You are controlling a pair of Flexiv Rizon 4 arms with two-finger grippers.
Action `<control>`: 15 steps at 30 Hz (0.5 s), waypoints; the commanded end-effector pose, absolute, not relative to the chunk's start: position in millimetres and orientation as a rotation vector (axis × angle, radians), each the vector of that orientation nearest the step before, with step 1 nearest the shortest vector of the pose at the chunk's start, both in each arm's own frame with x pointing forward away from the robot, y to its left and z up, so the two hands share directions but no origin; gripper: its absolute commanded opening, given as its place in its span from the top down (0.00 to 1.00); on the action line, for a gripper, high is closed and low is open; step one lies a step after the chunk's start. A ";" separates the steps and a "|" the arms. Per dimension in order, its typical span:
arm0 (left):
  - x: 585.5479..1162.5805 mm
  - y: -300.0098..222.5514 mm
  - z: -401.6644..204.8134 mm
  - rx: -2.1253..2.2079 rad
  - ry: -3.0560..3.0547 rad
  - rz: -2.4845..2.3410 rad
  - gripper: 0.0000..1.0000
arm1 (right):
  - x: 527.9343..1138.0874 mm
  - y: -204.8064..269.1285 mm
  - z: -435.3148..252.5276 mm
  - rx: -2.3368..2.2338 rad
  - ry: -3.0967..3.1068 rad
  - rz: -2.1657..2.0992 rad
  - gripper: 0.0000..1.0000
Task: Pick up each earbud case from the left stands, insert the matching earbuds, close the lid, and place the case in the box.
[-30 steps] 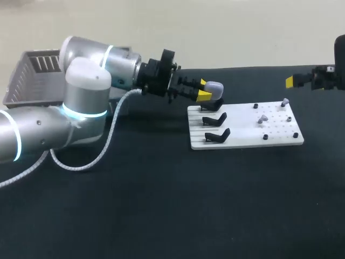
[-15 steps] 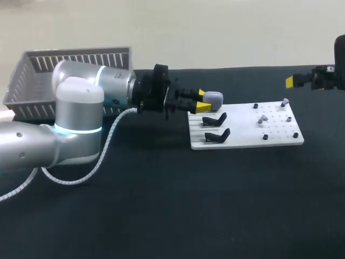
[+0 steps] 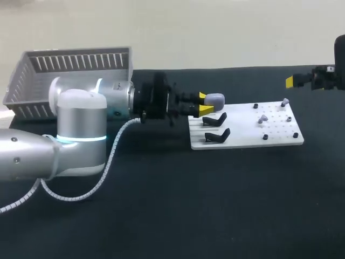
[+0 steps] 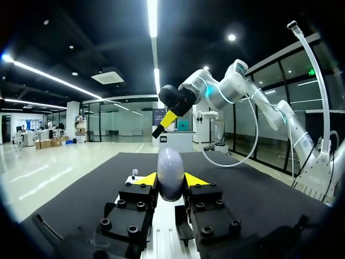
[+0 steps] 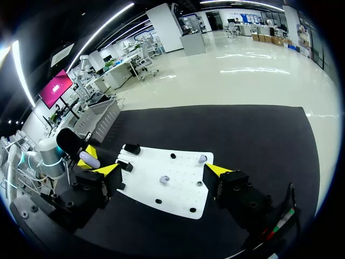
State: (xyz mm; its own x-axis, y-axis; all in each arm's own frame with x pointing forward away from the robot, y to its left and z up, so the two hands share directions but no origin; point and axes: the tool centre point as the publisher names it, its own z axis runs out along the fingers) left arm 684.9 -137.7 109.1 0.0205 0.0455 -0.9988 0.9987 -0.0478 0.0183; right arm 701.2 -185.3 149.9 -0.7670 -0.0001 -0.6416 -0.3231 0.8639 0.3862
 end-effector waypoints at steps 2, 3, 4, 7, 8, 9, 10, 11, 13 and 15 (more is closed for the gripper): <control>684.0 -140.6 108.2 1.276 1.218 -1.183 1.00 | 700.9 -185.8 149.7 -0.235 2.373 0.643 0.00; 684.2 -141.0 107.9 1.281 1.218 -1.185 1.00 | 700.9 -185.8 149.7 -0.235 2.373 0.643 0.00; 684.3 -141.6 107.6 1.289 1.214 -1.191 1.00 | 700.9 -185.8 149.7 -0.235 2.373 0.643 0.00; 684.6 -143.5 107.0 1.304 1.215 -1.197 1.00 | 700.9 -185.8 149.7 -0.235 2.373 0.643 0.00; 684.8 -144.0 106.8 1.307 1.215 -1.199 1.00 | 700.9 -185.8 149.7 -0.235 2.373 0.643 0.00; 684.9 -144.4 106.6 1.310 1.216 -1.200 1.00 | 700.9 -185.8 149.7 -0.235 2.373 0.643 0.00; 685.0 -144.6 106.4 1.313 1.216 -1.202 1.00 | 700.9 -185.8 149.7 -0.235 2.373 0.643 0.00; 685.1 -145.1 106.3 1.317 1.217 -1.205 1.00 | 700.9 -185.8 149.7 -0.235 2.373 0.643 0.00; 685.0 -146.2 106.6 1.345 1.213 -1.210 1.00 | 700.9 -185.8 149.7 -0.235 2.373 0.643 0.00; 684.8 -146.5 107.1 1.353 1.221 -1.209 1.00 | 700.9 -185.8 149.7 -0.235 2.373 0.643 0.00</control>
